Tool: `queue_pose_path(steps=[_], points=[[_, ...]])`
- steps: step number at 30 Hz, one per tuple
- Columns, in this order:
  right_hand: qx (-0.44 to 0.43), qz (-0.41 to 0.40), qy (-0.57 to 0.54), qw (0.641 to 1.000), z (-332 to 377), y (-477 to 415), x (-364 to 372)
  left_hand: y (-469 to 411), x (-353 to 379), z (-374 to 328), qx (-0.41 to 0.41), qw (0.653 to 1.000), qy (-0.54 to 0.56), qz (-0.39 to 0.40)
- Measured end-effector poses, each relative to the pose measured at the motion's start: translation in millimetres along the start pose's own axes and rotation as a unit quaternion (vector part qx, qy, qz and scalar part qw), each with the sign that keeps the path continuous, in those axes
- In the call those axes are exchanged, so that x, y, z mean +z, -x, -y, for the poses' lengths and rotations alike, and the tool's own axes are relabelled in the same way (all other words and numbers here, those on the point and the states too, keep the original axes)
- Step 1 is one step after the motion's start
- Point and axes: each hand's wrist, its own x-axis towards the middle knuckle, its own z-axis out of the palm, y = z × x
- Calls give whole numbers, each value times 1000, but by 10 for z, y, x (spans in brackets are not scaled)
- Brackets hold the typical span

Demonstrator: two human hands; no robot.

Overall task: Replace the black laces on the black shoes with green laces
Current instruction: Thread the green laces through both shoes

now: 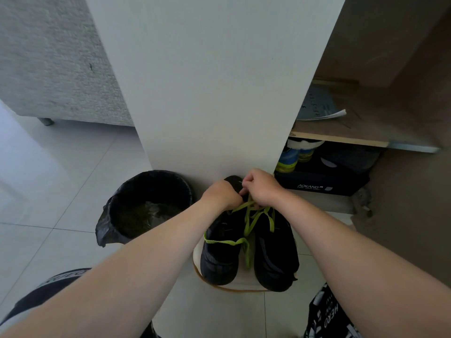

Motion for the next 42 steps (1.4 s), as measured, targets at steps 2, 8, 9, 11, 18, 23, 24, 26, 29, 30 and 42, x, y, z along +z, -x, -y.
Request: queue_pose_path(steps=[2, 8, 9, 11, 18, 23, 24, 26, 29, 30, 42], points=[[6, 4, 31, 1000, -15, 12, -40, 5, 23, 24, -25, 999, 45, -13], [-15, 29, 146, 989, -79, 29, -73, -35, -11, 74, -91, 989, 119, -19], [-18, 26, 162, 986, -78, 40, -73, -31, -14, 65, -85, 989, 123, -14], [-19, 28, 186, 982, -73, 52, -75, -22, -10, 35, -75, 990, 120, -8], [23, 40, 266, 963, -119, -63, 17, -34, 87, 37, -79, 987, 134, -40], [19, 54, 234, 971, -132, -85, -10, -61, 128, 19, -111, 977, 170, -62], [18, 56, 223, 973, -128, -85, -25, -51, 133, -1, -116, 976, 174, -60], [15, 56, 216, 975, -127, -75, -40, -33, 130, -30, -131, 969, 198, -60], [9, 26, 231, 972, -128, -50, -17, -51, 115, -31, -192, 941, 274, -55], [4, 16, 233, 972, -123, -42, 0, -59, 110, -26, -203, 935, 284, -54], [-53, 27, 341, 938, -44, -57, 22, -41, 186, -28, -210, 913, 336, -97]])
